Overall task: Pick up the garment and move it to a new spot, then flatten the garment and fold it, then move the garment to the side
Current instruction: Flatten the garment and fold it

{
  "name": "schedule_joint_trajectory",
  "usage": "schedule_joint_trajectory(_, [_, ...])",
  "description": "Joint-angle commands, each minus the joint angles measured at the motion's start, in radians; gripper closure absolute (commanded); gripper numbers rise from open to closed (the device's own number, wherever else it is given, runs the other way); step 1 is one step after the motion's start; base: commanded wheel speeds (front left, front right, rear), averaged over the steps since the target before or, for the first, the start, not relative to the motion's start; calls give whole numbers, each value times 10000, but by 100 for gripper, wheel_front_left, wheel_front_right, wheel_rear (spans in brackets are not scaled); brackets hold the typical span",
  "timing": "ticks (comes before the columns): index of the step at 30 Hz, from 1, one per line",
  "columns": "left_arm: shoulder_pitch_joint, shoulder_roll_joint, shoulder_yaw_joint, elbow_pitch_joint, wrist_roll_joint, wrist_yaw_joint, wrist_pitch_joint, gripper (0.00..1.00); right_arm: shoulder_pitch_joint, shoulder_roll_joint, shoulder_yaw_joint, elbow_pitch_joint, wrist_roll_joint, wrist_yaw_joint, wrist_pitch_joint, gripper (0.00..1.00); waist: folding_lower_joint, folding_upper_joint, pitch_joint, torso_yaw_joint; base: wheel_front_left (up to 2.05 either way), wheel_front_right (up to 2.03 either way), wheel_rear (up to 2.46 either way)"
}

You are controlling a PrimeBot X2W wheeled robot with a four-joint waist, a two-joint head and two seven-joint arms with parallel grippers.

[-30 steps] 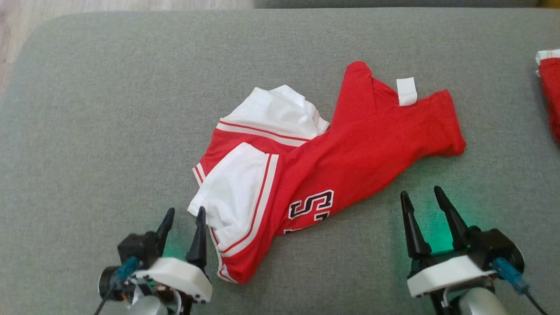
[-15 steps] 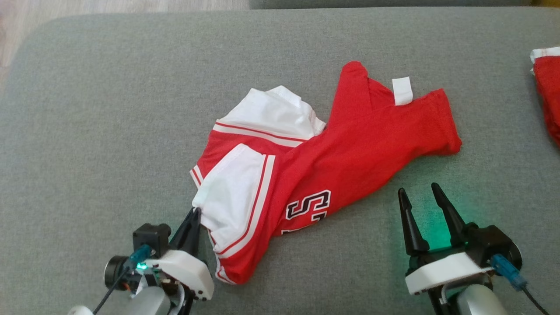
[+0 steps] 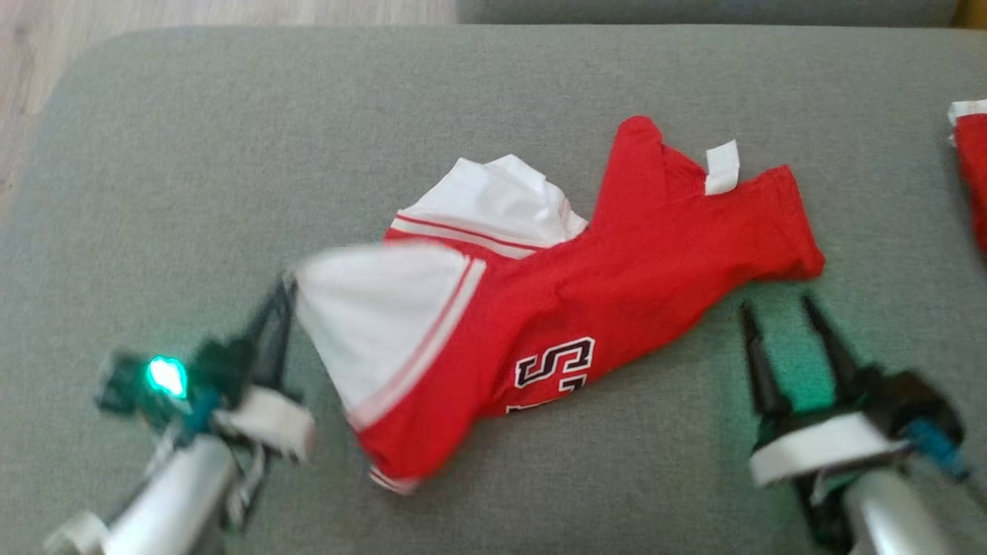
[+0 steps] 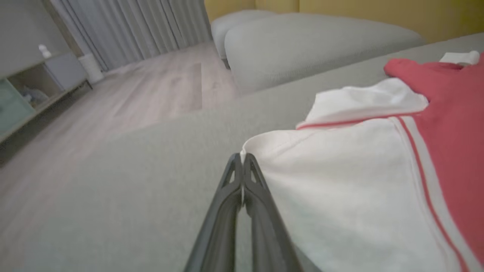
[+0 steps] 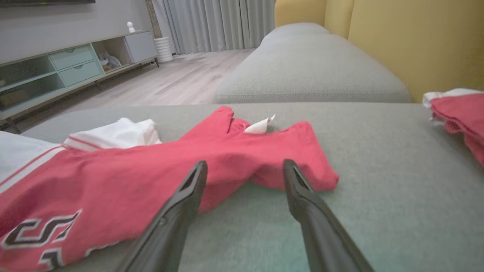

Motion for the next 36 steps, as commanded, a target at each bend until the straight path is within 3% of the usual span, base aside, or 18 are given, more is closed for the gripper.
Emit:
schedule_joint_trajectory(1, [-767, 532, 411, -478, 176, 18, 66, 100, -664, -313, 109, -225, 177, -7, -40, 0, 0, 0, 117, 92, 0, 0, 0])
schedule_joint_trajectory(6, [-1965, 1393, 422, -1338, 706, -230, 740, 100, -2078, -1450, 199, 799, 924, -7, 31, 0, 0, 0, 592, 287, 0, 0, 0])
schedule_joint_trajectory(9, [-2592, 1613, 352, -1656, 880, -464, 1099, 100, -3275, -2085, 402, 1633, 1464, -7, 726, 0, 0, 0, 977, 376, 0, 0, 0])
schedule_joint_trajectory(16, [-3579, 1432, 72, -1703, 1078, -826, 1347, 100, -5388, -3355, 1822, 3161, 2317, -7, 2617, 0, 0, 0, 1628, 740, 0, 0, 0])
schedule_joint_trajectory(23, [-3766, 1182, -185, -1350, 1105, -950, 1221, 100, -5974, -3934, 3160, 4372, 2837, -7, 3508, 0, 0, 0, 1678, 1025, 0, 0, 0])
schedule_joint_trajectory(24, [-3761, 1172, -202, -1307, 1095, -958, 1198, 100, -5987, -3938, 3309, 4455, 2974, -7, 3567, 4, 0, 0, 1663, 1043, 0, 0, 0])
schedule_joint_trajectory(25, [-3752, 1162, -220, -1269, 1086, -964, 1176, 100, -6003, -3955, 3461, 4499, 3093, -7, 3572, 39, 0, 0, 1645, 1059, 0, 0, 0])
schedule_joint_trajectory(26, [-3752, 1162, -220, -1269, 1086, -964, 1176, 100, -6003, -3955, 3461, 4499, 3093, -7, 3572, 39, 0, 0, 1645, 1059, 0, 0, 0])
schedule_joint_trajectory(27, [-3739, 1151, -238, -1230, 1072, -972, 1158, 100, -6019, -3986, 3574, 4551, 3199, -7, 3541, 100, 0, 0, 1619, 1072, 0, 0, 0])
schedule_joint_trajectory(31, [-3680, 1199, -265, -1053, 1037, -985, 1030, 100, -6048, -4045, 3851, 4784, 3546, -7, 3282, 100, 0, 0, 1359, 1047, 0, 0, 0])
schedule_joint_trajectory(36, [-3617, 1465, -266, -1062, 1194, -884, 722, 100, -6132, -4120, 3881, 4639, 3649, -7, 2062, 100, 0, 0, 665, 820, 0, 0, 0])
